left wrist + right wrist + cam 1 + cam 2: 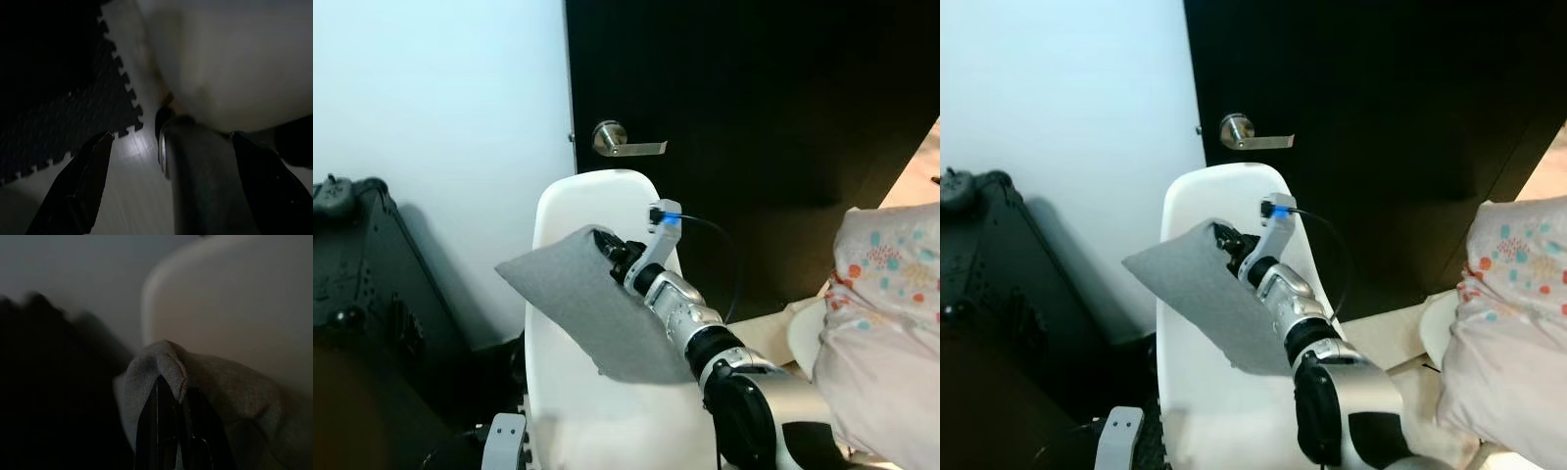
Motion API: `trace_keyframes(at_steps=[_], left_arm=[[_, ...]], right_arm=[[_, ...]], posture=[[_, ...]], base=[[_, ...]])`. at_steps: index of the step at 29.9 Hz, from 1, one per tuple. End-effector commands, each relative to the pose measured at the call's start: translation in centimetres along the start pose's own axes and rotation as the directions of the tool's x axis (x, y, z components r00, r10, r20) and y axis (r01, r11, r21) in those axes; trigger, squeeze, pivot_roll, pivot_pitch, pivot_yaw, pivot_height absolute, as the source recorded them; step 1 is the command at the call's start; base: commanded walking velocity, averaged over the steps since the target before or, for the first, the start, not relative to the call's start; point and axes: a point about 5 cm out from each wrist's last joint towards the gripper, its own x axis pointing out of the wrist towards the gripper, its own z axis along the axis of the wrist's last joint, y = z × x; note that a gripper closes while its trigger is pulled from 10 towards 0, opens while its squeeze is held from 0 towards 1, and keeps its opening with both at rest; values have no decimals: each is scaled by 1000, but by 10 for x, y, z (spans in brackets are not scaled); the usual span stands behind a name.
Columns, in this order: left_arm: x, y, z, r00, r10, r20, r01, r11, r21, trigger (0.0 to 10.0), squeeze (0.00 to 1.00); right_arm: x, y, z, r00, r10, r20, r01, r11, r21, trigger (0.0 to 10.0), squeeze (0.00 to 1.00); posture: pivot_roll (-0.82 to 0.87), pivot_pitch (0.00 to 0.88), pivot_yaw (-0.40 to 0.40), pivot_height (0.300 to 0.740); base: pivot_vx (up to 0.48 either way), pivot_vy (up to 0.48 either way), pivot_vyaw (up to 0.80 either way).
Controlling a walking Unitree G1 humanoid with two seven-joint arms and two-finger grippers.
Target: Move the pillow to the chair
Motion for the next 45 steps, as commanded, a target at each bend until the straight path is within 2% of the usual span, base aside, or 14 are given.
trace_keyframes(at_steps=[1,7,10,12,14,17,18,21,26,31,34,37,42,45], left_arm=[[-1,2,-4,1000,7,-13,-7,1000,5,10000,0],[-3,1,-9,1000,7,-23,-7,1000,2,10000,0],[-3,1,-11,1000,7,-29,-7,1000,1,10000,0],[-3,0,-12,1000,6,-30,-6,1000,1,10000,0],[-4,0,-12,1000,6,-30,-6,1000,1,10000,0],[-4,0,-14,1000,5,-29,-5,1000,-1,10000,0],[-4,0,-14,1000,5,-29,-5,1000,-1,10000,0],[-5,-2,-16,1000,1,-29,-1,1000,-2,10000,0],[-5,-4,-19,999,-8,-34,8,1000,1,10000,0],[-6,-5,-21,999,-13,-39,13,1000,2,10000,0],[-6,-6,-23,999,-18,-42,18,1000,0,10000,0],[-7,-7,-23,999,-20,-43,20,1000,0,10000,0],[-6,-8,-23,999,-18,-44,18,1000,-4,10000,0],[-6,-7,-23,999,-16,-46,16,1000,-5,10000,0]], right_arm=[[-6,-8,-22,992,-76,-101,74,997,-28,10000,0],[-11,-13,-37,974,-146,-173,133,987,-87,10000,0],[-16,-18,-49,948,-218,-232,177,967,-184,10000,0],[-17,-19,-52,942,-231,-243,180,960,-217,10000,0],[-18,-18,-56,938,-227,-263,165,957,-237,10000,0],[-26,-16,-81,892,-215,-398,84,943,-321,10000,0],[-26,-16,-81,892,-215,-398,84,943,-321,10000,0],[-41,-22,-104,816,-239,-526,74,946,-316,10000,0],[-55,-17,-128,726,-157,-670,38,981,-189,10000,0],[-61,-16,-136,688,-119,-716,20,989,-146,10000,0],[-67,-12,-144,644,-45,-764,-66,991,-115,10000,0],[-70,-14,-147,637,-56,-769,-79,987,-137,10000,0],[-81,-27,-155,613,-146,-776,-48,974,-221,10000,0],[-85,-33,-158,626,-185,-758,-19,968,-252,10000,0]], posture=[[113,46,-52,740],[117,53,-52,740],[120,58,-53,740],[121,61,-52,740],[122,64,-54,740],[123,70,-55,740],[123,70,-55,740],[124,84,-57,740],[123,100,-59,740],[123,101,-61,740],[122,96,-65,740],[122,92,-70,740],[123,88,-73,735],[125,89,-73,720]], base=[[0,0,0],[0,0,0],[0,0,0],[0,0,0],[0,0,0],[0,0,0],[0,0,0],[0,0,0],[0,0,0],[0,0,0],[0,0,0],[0,0,0],[0,0,0],[0,0,0]])
